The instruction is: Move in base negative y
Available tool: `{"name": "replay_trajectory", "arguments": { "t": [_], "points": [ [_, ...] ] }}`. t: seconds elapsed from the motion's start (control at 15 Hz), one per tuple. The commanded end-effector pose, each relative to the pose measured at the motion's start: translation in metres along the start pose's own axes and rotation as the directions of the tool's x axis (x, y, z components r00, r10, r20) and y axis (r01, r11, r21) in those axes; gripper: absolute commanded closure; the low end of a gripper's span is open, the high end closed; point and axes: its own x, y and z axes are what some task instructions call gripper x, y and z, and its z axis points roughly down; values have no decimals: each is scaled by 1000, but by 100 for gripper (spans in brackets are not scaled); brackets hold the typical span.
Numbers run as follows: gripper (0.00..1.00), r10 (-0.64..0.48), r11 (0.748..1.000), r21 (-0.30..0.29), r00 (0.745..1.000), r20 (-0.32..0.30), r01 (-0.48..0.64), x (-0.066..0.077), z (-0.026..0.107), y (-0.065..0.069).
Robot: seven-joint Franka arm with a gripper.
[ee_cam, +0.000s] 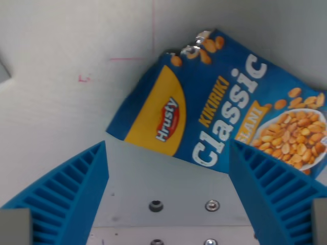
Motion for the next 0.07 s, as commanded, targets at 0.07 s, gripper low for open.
{"name": "replay_trajectory", "arguments": {
  "t": [0.07],
  "points": [
    [0, -18, 1000, 3, 1000, -5, 18, 4, 0, 16]
  ]
}}
